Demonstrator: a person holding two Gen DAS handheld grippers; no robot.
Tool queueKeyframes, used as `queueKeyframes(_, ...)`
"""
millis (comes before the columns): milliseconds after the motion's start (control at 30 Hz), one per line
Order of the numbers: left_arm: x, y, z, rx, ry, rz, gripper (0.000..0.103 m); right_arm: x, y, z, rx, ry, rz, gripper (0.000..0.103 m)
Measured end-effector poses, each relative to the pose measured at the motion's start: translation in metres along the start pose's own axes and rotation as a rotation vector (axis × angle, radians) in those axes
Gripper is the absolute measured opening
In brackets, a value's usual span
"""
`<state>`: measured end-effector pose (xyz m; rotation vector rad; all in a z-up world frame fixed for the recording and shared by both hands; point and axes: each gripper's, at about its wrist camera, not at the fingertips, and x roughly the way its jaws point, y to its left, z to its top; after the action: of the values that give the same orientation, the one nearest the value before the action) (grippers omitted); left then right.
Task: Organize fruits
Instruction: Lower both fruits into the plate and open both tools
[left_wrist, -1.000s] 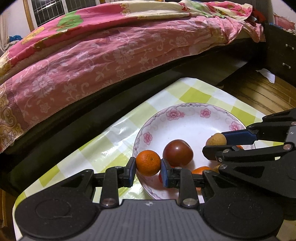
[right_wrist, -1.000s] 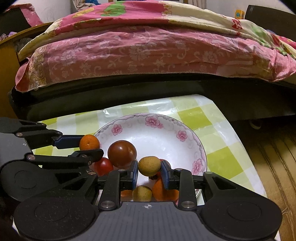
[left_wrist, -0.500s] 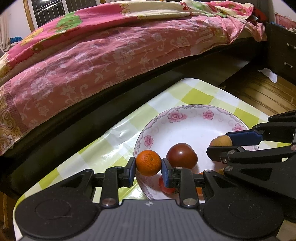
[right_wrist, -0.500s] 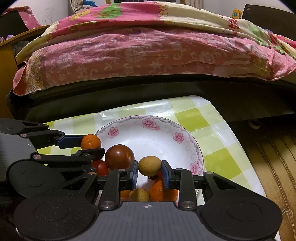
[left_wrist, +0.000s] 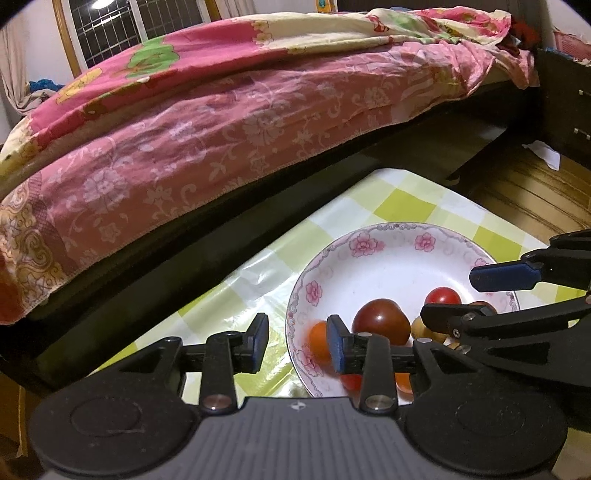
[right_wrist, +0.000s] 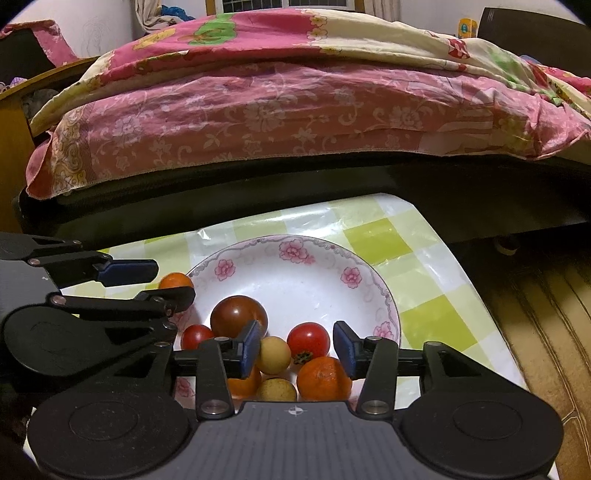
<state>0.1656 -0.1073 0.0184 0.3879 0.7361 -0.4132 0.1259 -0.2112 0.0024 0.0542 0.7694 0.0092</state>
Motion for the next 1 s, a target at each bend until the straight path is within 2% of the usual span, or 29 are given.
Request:
queueKeyframes(467, -0.022, 0.009, -0.003, -0.041, -0.016, 0.011, 0.043, -0.006, 0.000, -0.003, 0.002, -0.018, -0.012, 0.050)
queueKeyframes(1000, -0.054, 0.017, -0.027, -0.102, -0.008, 0.015, 0.049, -0.018, 0.007, -0.007, 0.008, -0.030, -0.007, 0.053)
